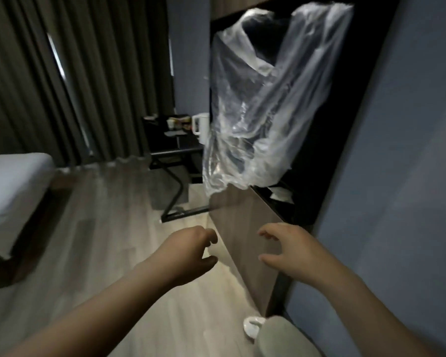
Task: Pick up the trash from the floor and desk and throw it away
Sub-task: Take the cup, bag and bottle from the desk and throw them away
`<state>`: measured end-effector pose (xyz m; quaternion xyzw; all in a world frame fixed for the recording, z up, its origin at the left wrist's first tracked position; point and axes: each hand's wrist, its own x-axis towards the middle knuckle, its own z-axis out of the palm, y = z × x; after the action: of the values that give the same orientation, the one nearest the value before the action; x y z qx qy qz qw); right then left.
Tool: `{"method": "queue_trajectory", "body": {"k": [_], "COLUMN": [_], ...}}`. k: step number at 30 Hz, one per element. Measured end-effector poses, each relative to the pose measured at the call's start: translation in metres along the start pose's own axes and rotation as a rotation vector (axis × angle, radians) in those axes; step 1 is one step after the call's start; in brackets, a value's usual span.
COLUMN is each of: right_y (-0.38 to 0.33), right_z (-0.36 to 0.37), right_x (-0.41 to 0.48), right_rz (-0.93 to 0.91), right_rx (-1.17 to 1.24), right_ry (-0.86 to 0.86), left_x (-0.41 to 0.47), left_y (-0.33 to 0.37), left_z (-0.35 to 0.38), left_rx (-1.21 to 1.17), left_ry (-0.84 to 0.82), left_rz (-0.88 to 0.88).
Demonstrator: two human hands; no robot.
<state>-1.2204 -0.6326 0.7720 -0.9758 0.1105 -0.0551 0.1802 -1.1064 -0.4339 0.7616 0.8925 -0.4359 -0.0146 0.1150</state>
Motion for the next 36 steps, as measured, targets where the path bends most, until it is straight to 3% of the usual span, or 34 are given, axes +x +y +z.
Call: {"method": "queue_trajectory", "body": {"k": [13, 25, 36], "right_y": [-0.058, -0.095, -0.183], "right_z": [-0.059, -0.039, -0.005], "right_x": [0.255, 0.441, 0.639], "right_rz": [-0.387, -0.489, -0.471], "right_rx": [0.031, -0.002, -0.012], "right_ry": [0.161, 0.155, 0.186], "left_x": [0.107, 0.213, 0.311], "left_y": [-0.133, -0.259, -0.448], "left_z": [-0.117, -0.147, -0.192], "left_rx": [0.082, 0.087, 0.049], "left_ry": [0.387, 0.434, 0.479], "left_rz": [-0.274, -0.368, -0.336]}}
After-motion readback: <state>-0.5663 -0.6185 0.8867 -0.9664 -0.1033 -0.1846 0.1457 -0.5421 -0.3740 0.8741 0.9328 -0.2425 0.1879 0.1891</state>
